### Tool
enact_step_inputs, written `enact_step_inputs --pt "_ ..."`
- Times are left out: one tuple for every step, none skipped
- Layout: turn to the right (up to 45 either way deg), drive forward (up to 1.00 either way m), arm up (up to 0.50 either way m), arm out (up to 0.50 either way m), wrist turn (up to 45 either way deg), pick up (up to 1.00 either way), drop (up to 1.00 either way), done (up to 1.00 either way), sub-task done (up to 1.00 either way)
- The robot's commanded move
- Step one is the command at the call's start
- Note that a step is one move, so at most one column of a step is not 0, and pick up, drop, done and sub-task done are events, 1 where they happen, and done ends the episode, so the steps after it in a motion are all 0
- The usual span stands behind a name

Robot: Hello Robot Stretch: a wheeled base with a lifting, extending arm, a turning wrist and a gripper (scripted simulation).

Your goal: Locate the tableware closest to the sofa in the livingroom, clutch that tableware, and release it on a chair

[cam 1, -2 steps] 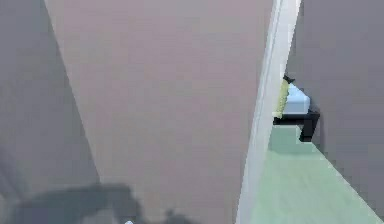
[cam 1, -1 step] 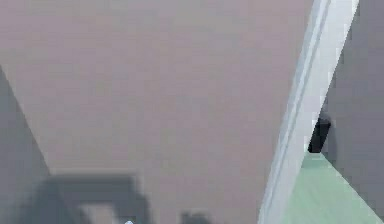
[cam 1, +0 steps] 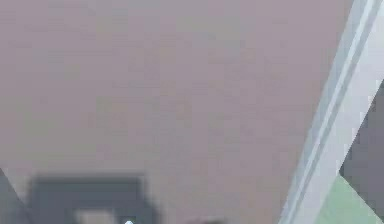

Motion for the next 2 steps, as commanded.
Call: enact_step_inputs --pt "45.0 0.0 0.0 0.0 0.0 0.0 0.0 0.0 0.0" --pt "45.0 0.0 0.0 0.0 0.0 0.0 0.0 0.0 0.0"
